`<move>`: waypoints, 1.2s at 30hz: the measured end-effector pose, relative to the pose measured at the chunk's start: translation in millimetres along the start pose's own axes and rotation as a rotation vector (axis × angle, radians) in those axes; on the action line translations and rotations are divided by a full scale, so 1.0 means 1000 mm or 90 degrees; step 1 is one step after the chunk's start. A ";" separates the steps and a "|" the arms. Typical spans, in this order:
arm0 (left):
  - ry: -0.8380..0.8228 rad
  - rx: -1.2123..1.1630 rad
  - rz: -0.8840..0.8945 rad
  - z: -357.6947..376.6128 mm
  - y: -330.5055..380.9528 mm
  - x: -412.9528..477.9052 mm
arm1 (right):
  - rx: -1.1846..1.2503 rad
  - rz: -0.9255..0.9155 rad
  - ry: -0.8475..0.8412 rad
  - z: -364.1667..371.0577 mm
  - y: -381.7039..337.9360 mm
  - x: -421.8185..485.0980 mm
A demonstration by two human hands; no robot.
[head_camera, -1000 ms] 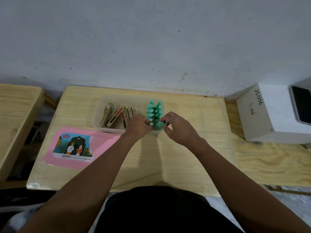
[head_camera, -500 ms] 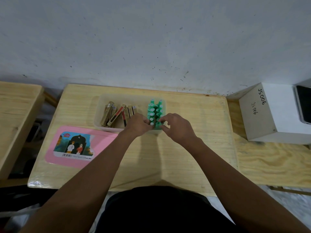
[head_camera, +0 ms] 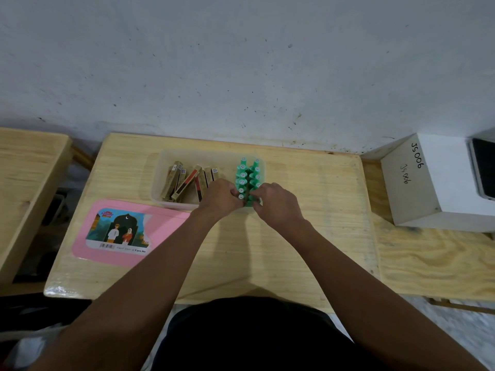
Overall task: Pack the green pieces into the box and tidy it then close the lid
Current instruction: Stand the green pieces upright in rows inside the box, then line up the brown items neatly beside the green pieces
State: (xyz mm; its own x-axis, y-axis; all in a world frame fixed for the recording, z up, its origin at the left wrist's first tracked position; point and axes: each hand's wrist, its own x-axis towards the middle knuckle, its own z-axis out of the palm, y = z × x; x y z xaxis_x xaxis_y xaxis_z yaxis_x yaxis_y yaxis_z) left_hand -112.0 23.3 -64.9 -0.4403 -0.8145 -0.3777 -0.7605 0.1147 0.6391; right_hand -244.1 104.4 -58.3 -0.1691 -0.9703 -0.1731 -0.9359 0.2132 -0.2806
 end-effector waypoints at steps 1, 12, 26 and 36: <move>-0.007 0.002 -0.010 -0.001 0.000 0.000 | 0.008 0.006 -0.001 0.000 0.000 0.000; -0.064 -0.016 -0.056 -0.015 -0.004 0.001 | 0.252 0.137 0.093 0.014 0.013 -0.008; 0.473 0.052 -0.177 -0.068 -0.073 -0.004 | 0.432 0.253 0.098 0.022 0.002 0.003; 0.366 -0.104 -0.245 -0.078 -0.099 -0.002 | 0.422 0.281 0.127 0.024 -0.001 0.005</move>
State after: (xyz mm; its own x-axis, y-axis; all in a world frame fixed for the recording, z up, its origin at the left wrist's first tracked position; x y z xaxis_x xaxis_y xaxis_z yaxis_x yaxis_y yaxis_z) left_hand 1.4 -30.3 -75.5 0.2009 -0.9565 -0.2115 -0.7103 -0.2909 0.6410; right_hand -236.5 101.9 -81.9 -0.5886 -0.7705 -0.2448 -0.4036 0.5425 -0.7368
